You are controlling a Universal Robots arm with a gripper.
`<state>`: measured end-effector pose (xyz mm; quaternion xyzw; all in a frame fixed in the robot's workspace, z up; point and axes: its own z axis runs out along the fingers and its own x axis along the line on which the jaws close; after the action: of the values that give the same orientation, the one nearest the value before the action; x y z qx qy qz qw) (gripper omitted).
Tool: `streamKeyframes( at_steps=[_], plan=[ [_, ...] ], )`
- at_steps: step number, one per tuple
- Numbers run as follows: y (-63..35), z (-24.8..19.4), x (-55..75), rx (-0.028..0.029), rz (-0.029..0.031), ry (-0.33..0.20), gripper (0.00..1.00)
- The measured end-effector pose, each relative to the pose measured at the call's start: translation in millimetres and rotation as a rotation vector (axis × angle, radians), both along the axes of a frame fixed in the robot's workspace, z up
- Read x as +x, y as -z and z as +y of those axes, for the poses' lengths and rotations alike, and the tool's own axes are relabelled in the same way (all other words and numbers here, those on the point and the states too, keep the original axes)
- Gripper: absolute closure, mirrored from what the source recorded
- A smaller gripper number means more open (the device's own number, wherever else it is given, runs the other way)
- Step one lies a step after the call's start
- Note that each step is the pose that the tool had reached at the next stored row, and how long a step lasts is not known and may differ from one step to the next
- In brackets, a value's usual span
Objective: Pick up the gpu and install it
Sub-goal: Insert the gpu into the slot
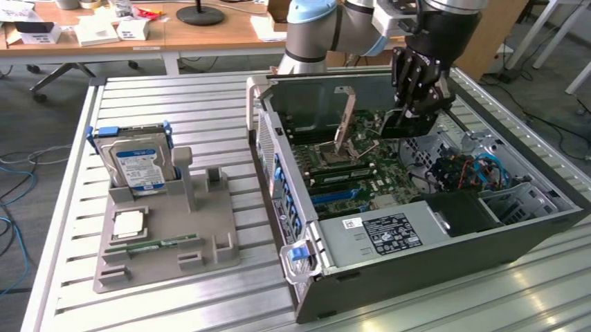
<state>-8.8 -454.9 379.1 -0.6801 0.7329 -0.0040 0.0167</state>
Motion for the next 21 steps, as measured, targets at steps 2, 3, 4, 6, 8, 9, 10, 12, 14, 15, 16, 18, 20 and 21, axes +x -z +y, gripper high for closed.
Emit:
streamKeyframes(
  at_steps=[2,3,4,6,8,9,10,12,14,15,16,18,20,21],
  plan=[
    [2.9,0.0,-0.3,0.0001,0.0,0.001,0.74],
    [3.4,0.0,-0.3,-0.0001,0.0001,0.001,0.74],
    [3.5,0.0,-0.3,-0.0002,0.0002,0.001,0.74],
    [3.5,0.0,-0.4,-0.0002,0.0002,0.001,0.74],
    [3.6,0.0,-0.4,0.0,0.0001,0.001,0.74],
    [3.6,0.0,-0.4,0.0,0.0001,0.001,0.74],
    [3.6,0.0,-0.4,0.0,0.0001,0.001,0.74],
    [3.7,0.0,-0.4,-0.0001,0.0007,0.001,0.74],
    [4.2,0.0,-0.4,0.0003,0.0053,0.001,0.74],
    [4.9,0.0,-0.4,0.0003,0.0087,0.001,0.74],
    [6.0,0.0,-0.5,0.0002,0.0112,0.001,0.74],
    [9.2,0.0,-0.5,0.0003,0.0124,0.001,0.74],
    [12.9,0.0,-0.4,0.0011,0.0124,0.001,0.74],
    [14.7,0.0,-0.4,0.0011,0.0125,0.001,0.74]
  ],
)
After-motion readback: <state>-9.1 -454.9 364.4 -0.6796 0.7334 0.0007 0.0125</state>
